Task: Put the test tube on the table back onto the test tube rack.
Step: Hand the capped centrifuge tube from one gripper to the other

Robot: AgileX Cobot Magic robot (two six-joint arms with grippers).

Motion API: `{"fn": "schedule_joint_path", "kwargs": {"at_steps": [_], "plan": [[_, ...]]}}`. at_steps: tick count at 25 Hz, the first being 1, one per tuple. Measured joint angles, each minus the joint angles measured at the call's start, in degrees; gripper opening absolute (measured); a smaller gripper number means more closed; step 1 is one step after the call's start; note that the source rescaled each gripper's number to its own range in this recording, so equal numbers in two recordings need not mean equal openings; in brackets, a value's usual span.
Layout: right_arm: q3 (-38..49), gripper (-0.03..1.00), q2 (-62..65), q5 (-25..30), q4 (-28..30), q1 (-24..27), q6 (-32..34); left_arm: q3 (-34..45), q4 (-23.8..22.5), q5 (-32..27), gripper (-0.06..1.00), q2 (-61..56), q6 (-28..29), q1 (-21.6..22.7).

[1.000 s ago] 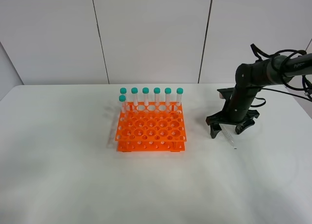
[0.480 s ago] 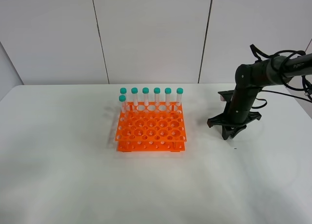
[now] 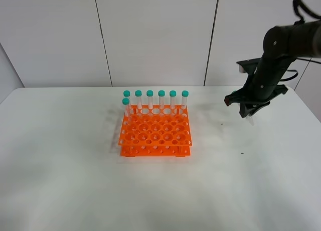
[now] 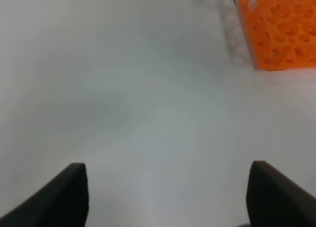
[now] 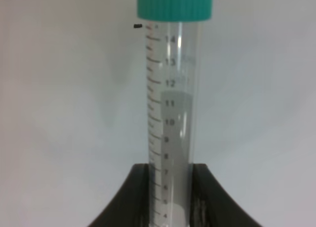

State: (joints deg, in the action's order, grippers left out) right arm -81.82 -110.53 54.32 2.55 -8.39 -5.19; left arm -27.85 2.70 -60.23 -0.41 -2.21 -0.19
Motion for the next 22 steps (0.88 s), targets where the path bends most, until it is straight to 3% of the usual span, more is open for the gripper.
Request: {"fn": "schedule_joint_path", "kwargs": {"at_steps": [3, 8, 13, 16, 20, 21, 22], "plan": [[0.4, 0.04, 7.6, 3.6, 0.1, 0.0, -0.1, 0.0, 0.0, 0.0, 0.91, 0.0, 0.0, 0.0], [7.5, 0.04, 20.5, 3.8, 0.0, -0.1, -0.1, 0.0, 0.0, 0.0, 0.91, 0.0, 0.0, 0.0], [21.8, 0.04, 34.5, 2.0, -2.1, -1.2, -0.1, 0.0, 0.0, 0.0, 0.91, 0.0, 0.0, 0.0], [29.3, 0.04, 41.3, -2.3, -4.3, -1.5, -1.9, 0.0, 0.0, 0.0, 0.91, 0.0, 0.0, 0.0], [35.8, 0.04, 45.4, -12.3, -12.8, -1.5, -15.6, 0.0, 0.0, 0.0, 0.91, 0.0, 0.0, 0.0], [36.3, 0.04, 45.3, -13.6, -16.8, -1.5, -20.3, 0.0, 0.0, 0.0, 0.91, 0.0, 0.0, 0.0], [36.8, 0.04, 44.7, -14.4, -25.2, -1.5, -28.2, 0.0, 0.0, 0.0, 0.91, 0.0, 0.0, 0.0]]}}
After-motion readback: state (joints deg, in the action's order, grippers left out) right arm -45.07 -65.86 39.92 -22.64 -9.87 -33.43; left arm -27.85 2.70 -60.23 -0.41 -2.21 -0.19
